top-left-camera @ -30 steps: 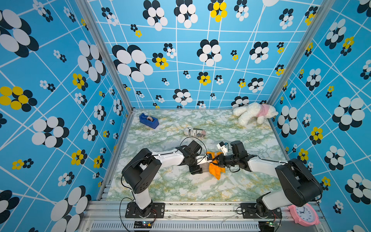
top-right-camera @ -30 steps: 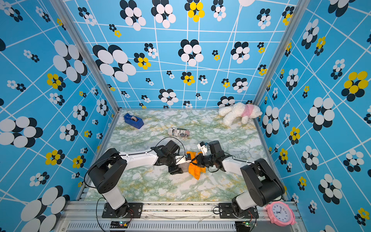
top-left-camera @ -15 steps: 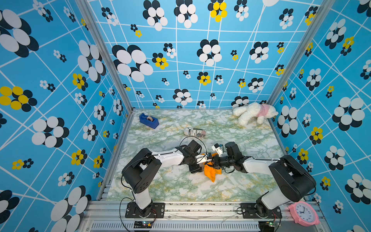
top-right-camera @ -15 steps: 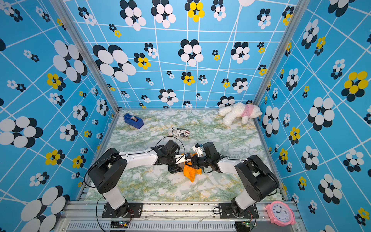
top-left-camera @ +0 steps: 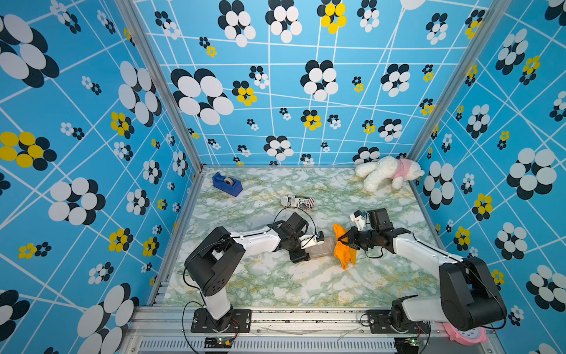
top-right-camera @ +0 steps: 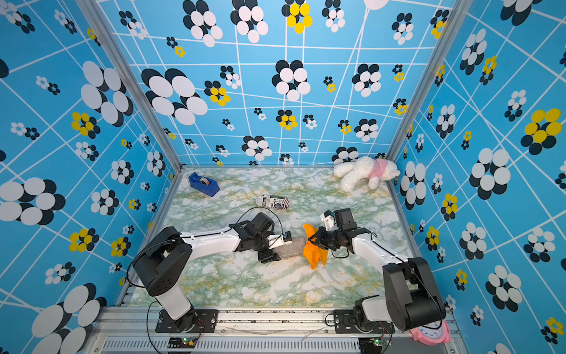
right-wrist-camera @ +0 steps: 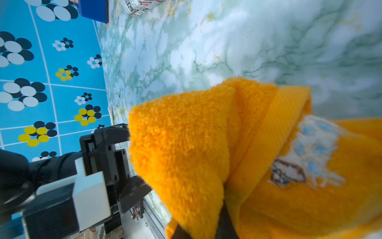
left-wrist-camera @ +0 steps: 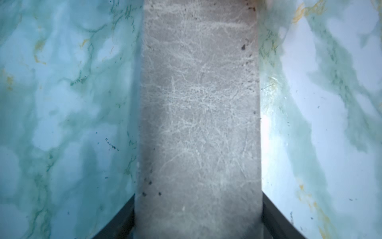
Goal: Wipe the eyeglass case
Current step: Wipe the dirt from the eyeglass case.
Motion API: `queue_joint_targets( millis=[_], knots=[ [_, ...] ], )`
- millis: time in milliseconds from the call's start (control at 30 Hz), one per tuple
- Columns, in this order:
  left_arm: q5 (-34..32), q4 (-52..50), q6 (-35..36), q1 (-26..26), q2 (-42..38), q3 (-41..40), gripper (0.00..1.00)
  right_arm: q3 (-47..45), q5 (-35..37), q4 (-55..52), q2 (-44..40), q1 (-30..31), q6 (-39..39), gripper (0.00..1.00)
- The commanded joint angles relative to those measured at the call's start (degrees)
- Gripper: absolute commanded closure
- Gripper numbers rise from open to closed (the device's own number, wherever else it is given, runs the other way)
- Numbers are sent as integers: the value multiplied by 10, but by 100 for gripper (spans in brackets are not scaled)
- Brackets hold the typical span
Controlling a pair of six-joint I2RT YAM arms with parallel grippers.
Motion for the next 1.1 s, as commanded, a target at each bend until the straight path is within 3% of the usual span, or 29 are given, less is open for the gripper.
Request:
queue_joint_targets(
  millis=[0,133,333,433,667,933,1067],
  knots=[
    [30,-31,-49,2,-16,40,74,33,20,-85,-57,-1,-46,100],
    [56,-55,-81,5,-21,48,74,69,52,-151,-142,-2,-77,100],
    [146,-86,-162,32,-12,74,76,53,41,-161,-244,4,-77,100],
    [186,-93,-198,38,-13,90,77,39,71,-172,-275,37,-84,100],
    [287,-118,-259,45,-11,135,80,24,166,-99,-261,164,-66,100],
    [338,-141,-276,48,-42,140,80,51,242,-110,-210,148,-135,100],
    [338,-151,-277,49,-61,131,80,72,206,-114,-201,96,-133,100]
  ],
)
